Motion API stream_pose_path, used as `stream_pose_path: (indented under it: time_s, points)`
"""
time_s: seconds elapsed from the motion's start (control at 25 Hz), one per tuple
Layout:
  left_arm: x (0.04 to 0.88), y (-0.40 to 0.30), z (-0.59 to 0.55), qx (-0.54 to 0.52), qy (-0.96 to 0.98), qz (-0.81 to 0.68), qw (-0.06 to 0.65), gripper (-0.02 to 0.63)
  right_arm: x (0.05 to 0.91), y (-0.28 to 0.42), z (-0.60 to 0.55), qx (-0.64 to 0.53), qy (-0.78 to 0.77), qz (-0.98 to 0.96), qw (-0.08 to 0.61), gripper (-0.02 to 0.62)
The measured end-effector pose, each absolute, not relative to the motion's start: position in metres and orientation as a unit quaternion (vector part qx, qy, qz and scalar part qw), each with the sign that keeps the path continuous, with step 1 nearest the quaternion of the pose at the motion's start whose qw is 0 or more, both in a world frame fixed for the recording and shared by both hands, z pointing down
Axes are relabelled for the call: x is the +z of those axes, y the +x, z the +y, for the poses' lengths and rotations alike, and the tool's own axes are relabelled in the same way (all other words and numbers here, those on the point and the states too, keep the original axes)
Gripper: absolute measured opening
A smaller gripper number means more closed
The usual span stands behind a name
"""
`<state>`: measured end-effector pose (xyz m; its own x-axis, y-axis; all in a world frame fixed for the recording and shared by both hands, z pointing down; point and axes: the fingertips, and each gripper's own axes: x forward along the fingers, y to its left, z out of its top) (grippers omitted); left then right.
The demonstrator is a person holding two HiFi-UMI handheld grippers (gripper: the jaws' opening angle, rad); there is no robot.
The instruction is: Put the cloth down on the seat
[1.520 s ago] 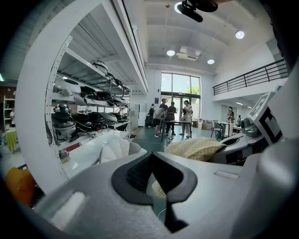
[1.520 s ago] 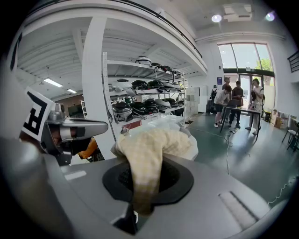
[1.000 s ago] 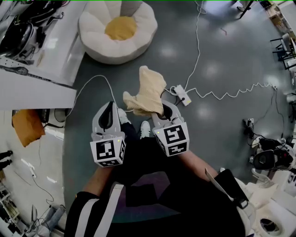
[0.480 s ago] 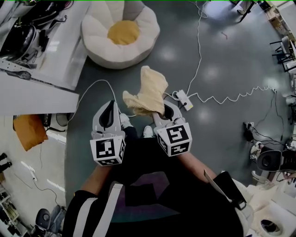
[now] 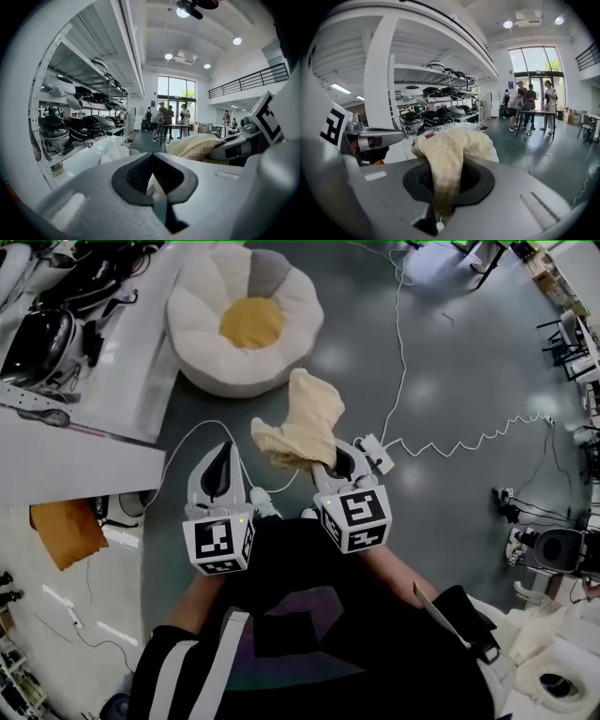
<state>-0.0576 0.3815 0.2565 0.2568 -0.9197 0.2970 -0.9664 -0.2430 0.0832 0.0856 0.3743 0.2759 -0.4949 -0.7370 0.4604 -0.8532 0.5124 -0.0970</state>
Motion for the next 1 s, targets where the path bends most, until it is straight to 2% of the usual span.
stream_pose_path:
  time_s: [0.4,1.0]
  points:
    - [0.257,-0.093,0.369,0.082,0.788,-0.598,0.123,0.0,0.272,0.052,0.358,0.15,0.481,-0.844,0.185,0.041]
    - [0.251,-0.108,0.332,0.084,0.778,-0.613,0.109,0.0,0.271,0.04,0.316,0.139,0.467,-0.854,0.181,0.041]
